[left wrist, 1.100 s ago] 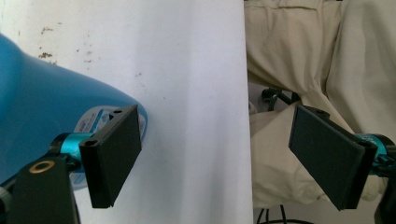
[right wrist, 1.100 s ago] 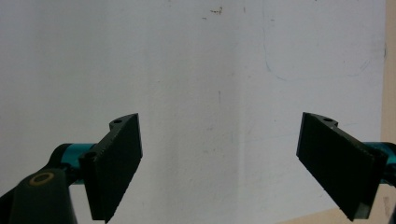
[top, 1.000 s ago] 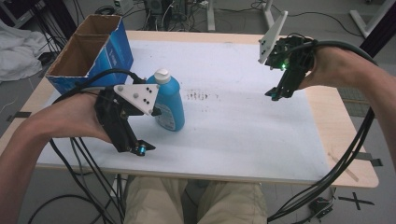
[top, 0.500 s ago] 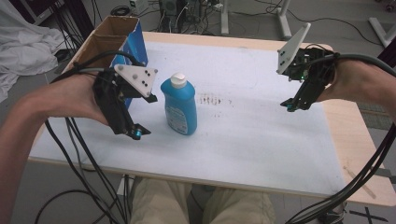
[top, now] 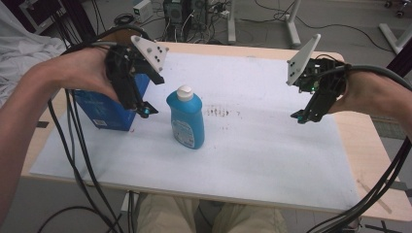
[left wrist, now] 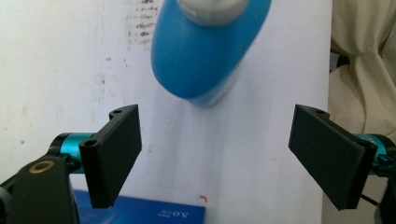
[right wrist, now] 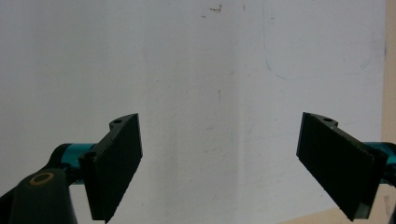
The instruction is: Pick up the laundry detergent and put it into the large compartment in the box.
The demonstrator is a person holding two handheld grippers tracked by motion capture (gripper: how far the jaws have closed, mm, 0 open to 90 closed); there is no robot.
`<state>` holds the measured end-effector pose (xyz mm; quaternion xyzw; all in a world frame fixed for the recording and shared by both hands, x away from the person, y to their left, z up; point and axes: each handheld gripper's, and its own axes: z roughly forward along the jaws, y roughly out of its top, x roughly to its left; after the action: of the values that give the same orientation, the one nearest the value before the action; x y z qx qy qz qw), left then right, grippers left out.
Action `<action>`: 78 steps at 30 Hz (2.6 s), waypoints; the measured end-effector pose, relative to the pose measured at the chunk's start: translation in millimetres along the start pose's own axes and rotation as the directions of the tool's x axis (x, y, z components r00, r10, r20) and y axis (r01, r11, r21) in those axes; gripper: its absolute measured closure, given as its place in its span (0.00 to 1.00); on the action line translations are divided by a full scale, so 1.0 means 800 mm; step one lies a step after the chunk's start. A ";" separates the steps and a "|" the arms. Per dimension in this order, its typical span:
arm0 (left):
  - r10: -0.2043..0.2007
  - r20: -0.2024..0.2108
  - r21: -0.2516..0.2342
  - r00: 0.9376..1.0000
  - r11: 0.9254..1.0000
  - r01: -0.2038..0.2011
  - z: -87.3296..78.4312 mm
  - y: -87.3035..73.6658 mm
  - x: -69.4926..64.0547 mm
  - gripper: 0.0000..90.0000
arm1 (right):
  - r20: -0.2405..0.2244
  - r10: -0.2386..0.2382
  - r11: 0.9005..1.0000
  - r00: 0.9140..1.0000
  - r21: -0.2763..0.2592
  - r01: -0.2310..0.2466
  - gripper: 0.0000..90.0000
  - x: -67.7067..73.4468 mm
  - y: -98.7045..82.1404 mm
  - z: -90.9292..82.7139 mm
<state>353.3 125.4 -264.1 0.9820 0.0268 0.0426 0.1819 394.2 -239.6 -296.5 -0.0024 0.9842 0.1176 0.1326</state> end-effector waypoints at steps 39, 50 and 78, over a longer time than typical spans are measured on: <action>0.303 0.139 0.030 0.943 0.950 -0.309 0.058 0.059 0.021 0.20 | 0.000 0.006 1.000 1.000 0.015 -0.006 0.15 0.004 -0.001 0.008; 0.306 0.156 0.030 0.939 0.949 -0.315 0.059 0.060 0.021 0.26 | -0.002 0.006 1.000 1.000 0.022 -0.006 0.15 0.003 -0.003 0.010; 0.324 0.175 0.051 0.930 0.940 -0.337 0.056 0.067 0.021 0.35 | 0.007 0.020 0.999 1.000 0.035 -0.021 0.15 0.003 -0.007 0.009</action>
<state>375.9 60.8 -285.3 0.9792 -0.1523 -0.0094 0.1339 394.3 -243.1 -305.1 0.0104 0.9856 0.1015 0.1347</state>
